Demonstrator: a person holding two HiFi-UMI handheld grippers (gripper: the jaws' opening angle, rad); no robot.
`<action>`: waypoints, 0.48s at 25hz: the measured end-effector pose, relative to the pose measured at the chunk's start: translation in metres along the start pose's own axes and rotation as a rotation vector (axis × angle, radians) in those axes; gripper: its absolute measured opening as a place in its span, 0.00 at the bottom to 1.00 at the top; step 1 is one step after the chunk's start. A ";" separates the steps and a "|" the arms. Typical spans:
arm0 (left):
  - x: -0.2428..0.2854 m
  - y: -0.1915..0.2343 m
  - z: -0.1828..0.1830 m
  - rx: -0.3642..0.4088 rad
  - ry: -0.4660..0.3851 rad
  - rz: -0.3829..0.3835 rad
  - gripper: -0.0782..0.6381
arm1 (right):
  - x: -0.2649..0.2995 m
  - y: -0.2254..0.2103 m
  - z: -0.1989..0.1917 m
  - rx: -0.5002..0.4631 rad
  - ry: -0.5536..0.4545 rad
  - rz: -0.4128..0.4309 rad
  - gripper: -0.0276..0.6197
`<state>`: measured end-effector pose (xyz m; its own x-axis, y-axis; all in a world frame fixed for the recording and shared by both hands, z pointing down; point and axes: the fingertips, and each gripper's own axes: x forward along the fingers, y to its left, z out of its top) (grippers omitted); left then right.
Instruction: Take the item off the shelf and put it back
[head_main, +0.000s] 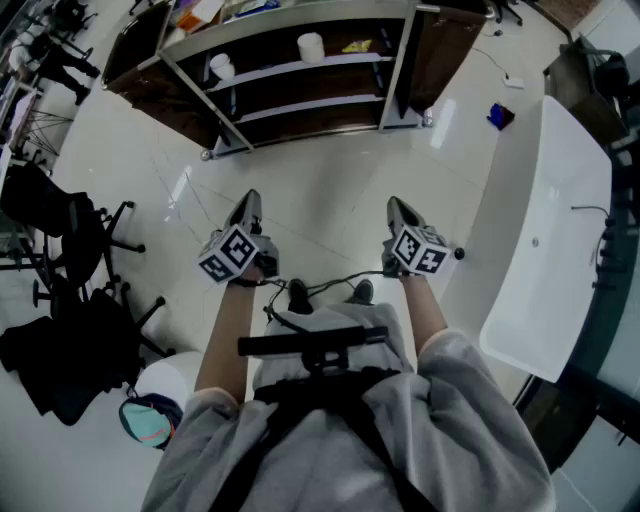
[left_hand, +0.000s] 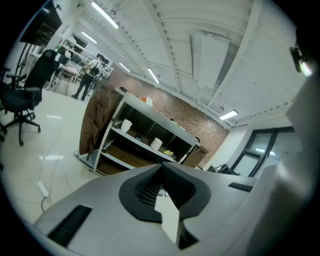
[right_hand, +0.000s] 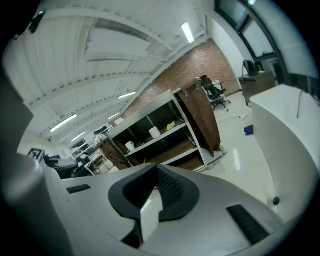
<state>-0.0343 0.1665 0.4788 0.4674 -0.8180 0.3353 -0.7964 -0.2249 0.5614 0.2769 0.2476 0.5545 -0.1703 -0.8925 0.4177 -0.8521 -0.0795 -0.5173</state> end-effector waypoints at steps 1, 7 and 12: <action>-0.002 0.006 0.006 0.043 -0.006 0.007 0.12 | 0.004 0.014 0.002 -0.061 0.003 0.003 0.06; -0.023 0.031 0.048 0.392 -0.064 0.069 0.12 | 0.025 0.096 0.004 -0.428 0.018 0.028 0.06; -0.035 0.053 0.070 0.540 -0.106 0.124 0.12 | 0.034 0.148 0.002 -0.622 0.001 0.048 0.06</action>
<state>-0.1194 0.1459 0.4435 0.3391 -0.8978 0.2810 -0.9392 -0.3403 0.0459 0.1457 0.2047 0.4908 -0.2156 -0.8881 0.4060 -0.9722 0.2342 -0.0040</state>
